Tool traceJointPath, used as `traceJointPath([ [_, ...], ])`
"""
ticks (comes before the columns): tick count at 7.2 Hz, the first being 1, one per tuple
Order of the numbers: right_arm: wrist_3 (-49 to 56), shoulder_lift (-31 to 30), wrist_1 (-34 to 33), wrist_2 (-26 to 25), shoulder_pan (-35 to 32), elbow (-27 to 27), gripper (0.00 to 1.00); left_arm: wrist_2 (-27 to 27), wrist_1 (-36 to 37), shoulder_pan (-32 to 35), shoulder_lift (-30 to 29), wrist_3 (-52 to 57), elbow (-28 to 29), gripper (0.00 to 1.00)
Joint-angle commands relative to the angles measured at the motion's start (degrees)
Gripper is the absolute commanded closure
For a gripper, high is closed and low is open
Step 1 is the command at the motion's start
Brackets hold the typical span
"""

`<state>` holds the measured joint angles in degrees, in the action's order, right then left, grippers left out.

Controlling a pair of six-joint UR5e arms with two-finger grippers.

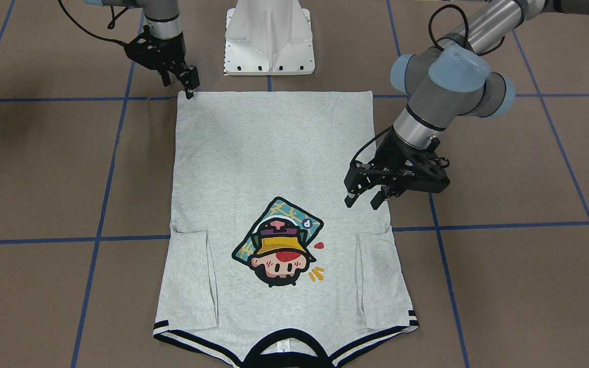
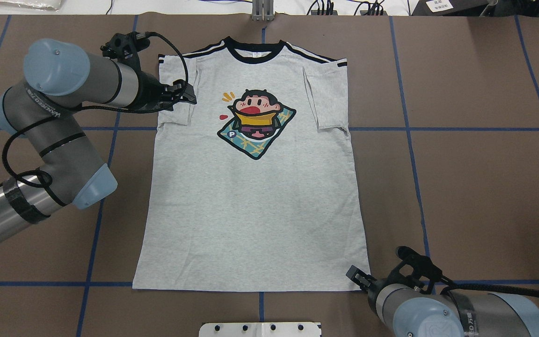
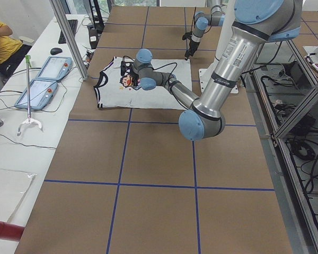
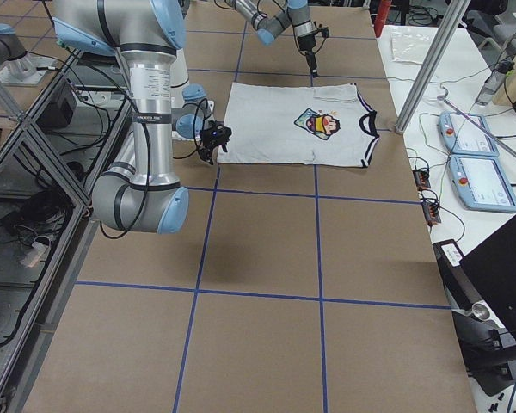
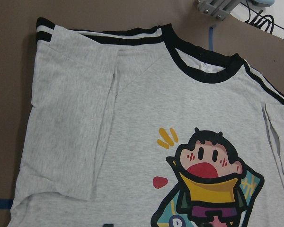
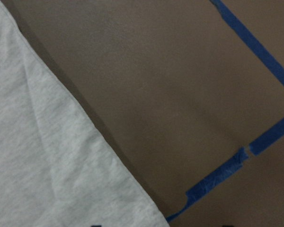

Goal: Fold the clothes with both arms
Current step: 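Release the shoulders and move the right gripper to the hem corner nearest the robot, then move the left gripper to the other hem corner and grasp both hem corners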

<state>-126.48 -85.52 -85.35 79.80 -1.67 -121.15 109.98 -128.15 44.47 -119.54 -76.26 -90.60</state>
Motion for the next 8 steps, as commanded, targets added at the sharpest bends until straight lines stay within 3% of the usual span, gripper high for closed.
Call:
traceJointPath([
  [1, -0.6, 0.5, 0.0, 0.0, 0.5, 1.1, 0.19, -0.1, 0.0, 0.0, 0.2, 0.0, -0.1, 0.3],
  [2, -0.8, 0.8, 0.0, 0.0, 0.5, 1.0, 0.39, -0.1, 0.0, 0.0, 0.2, 0.0, 0.0, 0.3],
  [3, -0.9, 0.9, 0.0, 0.1, 0.4, 0.3, 0.84, -0.1, 0.0, 0.0, 0.3, 0.0, 0.0, 0.3],
  [4, -0.8, 0.7, -0.1, 0.3, 0.2, -0.6, 1.0, -0.1, -0.1, 0.0, 0.5, 0.0, 0.0, 0.3],
  [8, -2.4, 0.8, -0.1, 0.3, -0.1, -1.5, 1.0, 1.7, 0.7, -0.2, 1.8, -6.3, -3.0, 0.3],
])
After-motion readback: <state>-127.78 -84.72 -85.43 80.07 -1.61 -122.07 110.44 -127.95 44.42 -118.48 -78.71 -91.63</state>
